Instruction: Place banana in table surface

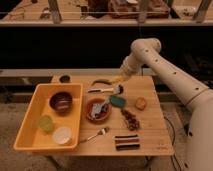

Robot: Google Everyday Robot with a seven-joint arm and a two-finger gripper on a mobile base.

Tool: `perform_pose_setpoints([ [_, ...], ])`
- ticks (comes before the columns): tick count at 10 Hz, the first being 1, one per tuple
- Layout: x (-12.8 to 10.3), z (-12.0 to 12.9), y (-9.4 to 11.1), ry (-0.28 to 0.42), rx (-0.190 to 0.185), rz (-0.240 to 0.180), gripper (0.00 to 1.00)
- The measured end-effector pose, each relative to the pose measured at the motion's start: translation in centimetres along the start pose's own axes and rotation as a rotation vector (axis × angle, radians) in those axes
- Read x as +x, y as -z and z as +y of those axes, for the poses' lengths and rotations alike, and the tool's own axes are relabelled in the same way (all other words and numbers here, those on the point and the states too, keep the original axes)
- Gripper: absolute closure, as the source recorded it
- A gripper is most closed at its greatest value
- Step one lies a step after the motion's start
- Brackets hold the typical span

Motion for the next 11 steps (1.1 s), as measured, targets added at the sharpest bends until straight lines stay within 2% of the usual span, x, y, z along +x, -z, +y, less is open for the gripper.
perform_pose_setpoints([
  [1, 2.9, -1.4, -0.1, -0.030, 0.012, 0.004, 0.93],
  [2, 4.8, -2.4, -0.3, -0.055, 0.022, -0.002, 0.93],
  [3, 8.0, -3.1, -0.8, -0.100, 0.033, -0.022, 0.93],
  [6, 13.8, -2.8, -1.5, -0.162, 0.040, -0.052, 0.93],
  [9, 14.8, -2.1, -2.8, -0.169, 0.043, -0.090, 0.93],
  [11, 13.2, -0.6, -4.7, -0.162, 0.068, -0.126, 0.93],
])
